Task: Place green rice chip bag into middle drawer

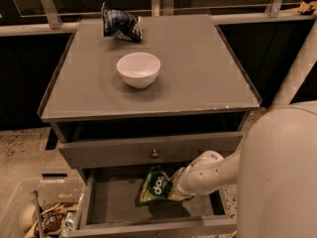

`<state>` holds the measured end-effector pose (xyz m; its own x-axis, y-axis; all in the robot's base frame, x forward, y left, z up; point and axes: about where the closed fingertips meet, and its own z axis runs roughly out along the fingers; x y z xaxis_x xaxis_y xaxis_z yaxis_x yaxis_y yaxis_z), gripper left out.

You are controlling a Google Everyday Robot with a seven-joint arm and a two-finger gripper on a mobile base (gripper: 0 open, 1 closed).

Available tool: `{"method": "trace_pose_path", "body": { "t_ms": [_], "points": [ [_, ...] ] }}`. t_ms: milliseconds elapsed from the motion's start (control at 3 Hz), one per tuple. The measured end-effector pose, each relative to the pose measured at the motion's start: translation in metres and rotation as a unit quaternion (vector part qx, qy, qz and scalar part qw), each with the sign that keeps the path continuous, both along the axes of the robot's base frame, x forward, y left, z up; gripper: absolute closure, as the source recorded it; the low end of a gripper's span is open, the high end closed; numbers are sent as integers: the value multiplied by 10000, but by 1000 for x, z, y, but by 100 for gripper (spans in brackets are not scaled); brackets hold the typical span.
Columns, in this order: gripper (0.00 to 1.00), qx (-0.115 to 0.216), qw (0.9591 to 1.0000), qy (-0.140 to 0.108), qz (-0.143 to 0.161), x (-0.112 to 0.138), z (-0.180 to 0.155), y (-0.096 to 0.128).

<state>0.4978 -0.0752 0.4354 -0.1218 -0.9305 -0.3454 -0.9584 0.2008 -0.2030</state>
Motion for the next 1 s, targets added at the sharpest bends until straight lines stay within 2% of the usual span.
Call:
{"method": "trace_pose_path", "body": {
  "t_ms": [333, 667, 1000],
  "points": [
    [12, 0, 10000, 0, 0, 0, 0, 0],
    [0, 0, 10000, 0, 0, 0, 0, 0],
    [0, 0, 10000, 0, 0, 0, 0, 0]
  ]
}}
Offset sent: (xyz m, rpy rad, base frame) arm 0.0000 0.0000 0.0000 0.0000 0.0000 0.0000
